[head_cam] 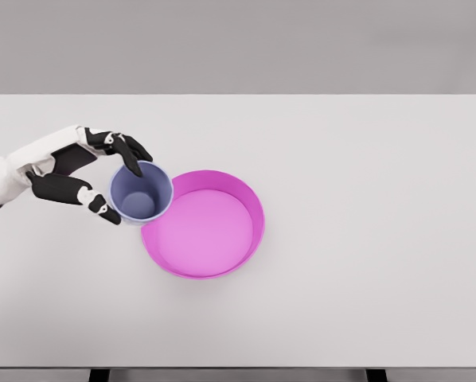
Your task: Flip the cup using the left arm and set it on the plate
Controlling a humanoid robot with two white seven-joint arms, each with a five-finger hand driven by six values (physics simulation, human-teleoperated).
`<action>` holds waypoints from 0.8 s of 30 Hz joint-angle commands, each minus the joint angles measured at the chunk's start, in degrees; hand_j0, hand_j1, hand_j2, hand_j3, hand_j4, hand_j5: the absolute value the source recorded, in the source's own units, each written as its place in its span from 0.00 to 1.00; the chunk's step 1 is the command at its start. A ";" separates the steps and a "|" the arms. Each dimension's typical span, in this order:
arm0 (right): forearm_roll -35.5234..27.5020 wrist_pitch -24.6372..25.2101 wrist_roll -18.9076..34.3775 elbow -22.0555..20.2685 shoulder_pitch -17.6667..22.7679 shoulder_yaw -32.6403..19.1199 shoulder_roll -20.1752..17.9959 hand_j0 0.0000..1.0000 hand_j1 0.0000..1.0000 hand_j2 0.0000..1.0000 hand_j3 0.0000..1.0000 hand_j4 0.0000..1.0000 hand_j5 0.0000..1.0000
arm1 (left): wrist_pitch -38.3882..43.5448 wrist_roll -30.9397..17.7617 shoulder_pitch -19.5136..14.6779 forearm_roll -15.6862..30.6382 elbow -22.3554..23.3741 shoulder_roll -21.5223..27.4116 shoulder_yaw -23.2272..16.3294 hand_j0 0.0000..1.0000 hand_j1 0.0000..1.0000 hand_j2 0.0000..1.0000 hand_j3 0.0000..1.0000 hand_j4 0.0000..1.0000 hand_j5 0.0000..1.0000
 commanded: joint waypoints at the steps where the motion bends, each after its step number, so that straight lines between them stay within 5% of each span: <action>1: 0.01 0.00 0.01 0.02 0.00 0.01 0.00 1.00 1.00 1.00 1.00 1.00 1.00 | 0.43 0.02 0.00 1.24 -0.50 -2.78 0.03 0.45 0.45 0.45 0.45 0.45 0.45; 16: 0.01 0.00 0.01 0.02 0.00 0.01 0.00 1.00 1.00 1.00 1.00 1.00 1.00 | 3.16 0.02 -0.35 0.54 0.12 -16.66 -0.93 0.51 0.51 0.51 0.51 0.51 0.51; 24: 0.01 0.00 0.01 0.02 0.00 0.01 0.00 1.00 1.00 1.00 1.00 1.00 1.00 | 8.08 0.02 0.00 1.85 3.54 -17.02 -0.93 0.53 0.53 0.53 0.53 0.53 0.53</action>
